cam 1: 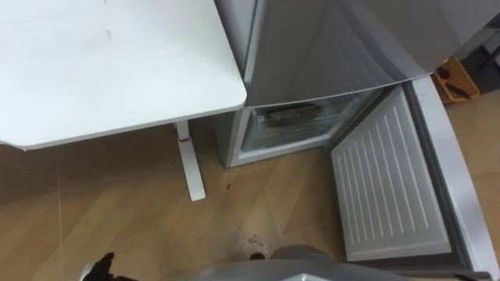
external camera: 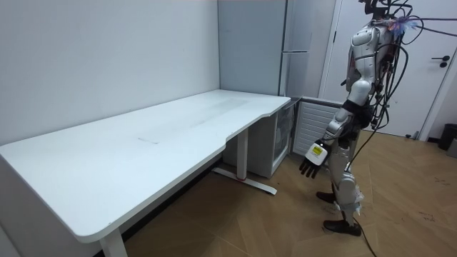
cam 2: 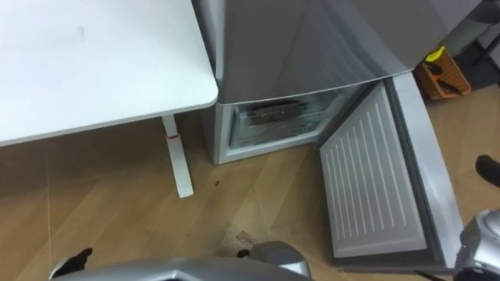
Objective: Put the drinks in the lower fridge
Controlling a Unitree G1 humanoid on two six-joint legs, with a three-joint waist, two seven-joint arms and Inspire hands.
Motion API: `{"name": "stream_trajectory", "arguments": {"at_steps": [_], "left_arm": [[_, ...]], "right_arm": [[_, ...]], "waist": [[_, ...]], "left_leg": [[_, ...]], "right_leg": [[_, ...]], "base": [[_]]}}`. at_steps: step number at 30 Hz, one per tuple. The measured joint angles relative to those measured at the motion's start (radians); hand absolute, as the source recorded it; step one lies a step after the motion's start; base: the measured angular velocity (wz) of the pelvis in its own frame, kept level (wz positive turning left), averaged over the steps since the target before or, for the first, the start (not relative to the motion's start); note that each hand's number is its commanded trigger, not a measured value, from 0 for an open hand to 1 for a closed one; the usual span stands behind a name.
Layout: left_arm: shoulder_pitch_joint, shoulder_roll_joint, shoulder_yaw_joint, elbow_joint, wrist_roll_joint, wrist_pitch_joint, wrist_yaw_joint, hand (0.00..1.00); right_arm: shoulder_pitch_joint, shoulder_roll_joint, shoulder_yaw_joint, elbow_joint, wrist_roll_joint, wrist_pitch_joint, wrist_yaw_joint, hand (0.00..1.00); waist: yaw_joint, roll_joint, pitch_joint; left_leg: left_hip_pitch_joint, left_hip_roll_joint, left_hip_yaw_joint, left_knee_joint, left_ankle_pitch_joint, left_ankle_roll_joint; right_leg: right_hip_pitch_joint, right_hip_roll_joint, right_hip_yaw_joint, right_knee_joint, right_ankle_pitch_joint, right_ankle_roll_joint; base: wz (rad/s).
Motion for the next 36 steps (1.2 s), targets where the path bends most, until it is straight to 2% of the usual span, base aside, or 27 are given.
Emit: {"name": "stream_trajectory", "arguments": {"at_steps": [4,6,9,16,20,22,26,31,35,36], "left_arm": [[-0.003,0.003,0.000,0.000,0.000,0.004,-0.001,0.00],[0.000,0.005,0.000,0.000,0.000,0.007,-0.009,0.00],[-0.002,0.018,0.001,0.000,-0.001,0.016,-0.021,0.00],[0.000,0.043,0.003,0.013,0.000,0.026,-0.040,0.00],[0.004,0.046,0.005,0.018,0.000,0.042,-0.040,0.00],[0.004,0.048,0.005,0.016,0.000,0.044,-0.039,0.00],[0.004,0.050,0.005,0.007,0.024,0.061,-0.039,0.00],[-0.005,0.051,0.005,0.007,0.043,0.057,-0.039,0.00],[-0.010,0.051,0.005,0.011,0.044,0.051,-0.041,0.00],[-0.013,0.053,0.005,0.011,0.046,0.048,-0.040,0.00]], "right_arm": [[-0.056,-0.058,0.001,0.127,0.075,0.029,0.052,0.00],[-0.094,-0.102,0.002,0.217,0.132,0.039,0.086,0.00],[-0.113,-0.125,0.001,0.305,0.200,0.041,0.126,0.00],[-0.115,-0.126,-0.001,0.402,0.262,0.083,0.172,0.00],[-0.115,-0.126,-0.001,0.415,0.302,0.083,0.178,0.00],[-0.114,-0.126,-0.001,0.436,0.304,0.083,0.183,0.00],[-0.105,-0.126,-0.002,0.438,0.311,0.084,0.183,0.00],[-0.097,-0.116,-0.003,0.488,0.381,0.079,0.181,0.00],[-0.091,-0.112,-0.030,0.512,0.419,0.053,0.170,0.00],[-0.085,-0.112,-0.030,0.517,0.427,0.048,0.170,0.00]], "waist": [[0.000,0.000,0.0009],[0.000,0.005,-0.0001],[-0.001,0.006,-0.0002],[0.019,0.007,-0.0007],[0.021,0.022,-0.0058],[0.020,0.024,-0.0056],[0.022,0.036,-0.0038],[0.022,0.052,-0.0035],[0.021,0.065,-0.0037],[0.022,0.062,-0.0022]], "left_leg": [[-0.001,0.001,-0.002,0.004,0.000,0.000],[0.001,0.001,-0.007,0.003,0.000,0.000],[0.010,0.003,-0.020,0.002,0.001,-0.002],[0.008,0.004,-0.033,-0.003,0.001,-0.002],[0.005,0.004,-0.045,-0.002,0.001,-0.002],[0.002,0.004,-0.058,-0.002,0.001,-0.002],[-0.002,0.005,-0.066,-0.003,0.001,-0.002],[-0.014,0.005,-0.073,0.003,0.001,-0.002],[-0.019,0.005,-0.079,0.007,0.001,-0.002],[-0.019,0.005,-0.082,0.007,0.001,-0.002]], "right_leg": [[-0.002,-0.001,-0.004,0.007,-0.001,-0.002],[0.005,0.000,-0.005,0.002,-0.001,-0.002],[0.024,0.001,-0.012,-0.002,-0.001,-0.003],[0.030,-0.003,-0.034,-0.013,-0.001,-0.003],[0.034,-0.003,-0.042,-0.017,-0.001,-0.003],[0.038,-0.005,-0.058,-0.020,-0.001,-0.003],[0.040,-0.005,-0.060,-0.022,-0.002,-0.003],[0.035,-0.006,-0.065,-0.021,-0.002,-0.003],[0.033,-0.008,-0.070,-0.020,-0.002,-0.003],[0.034,-0.010,-0.076,-0.020,-0.003,-0.004]], "base": [[0.00],[0.05],[0.13],[0.05],[0.07],[0.17],[0.06],[0.03],[0.03],[0.07]]}}
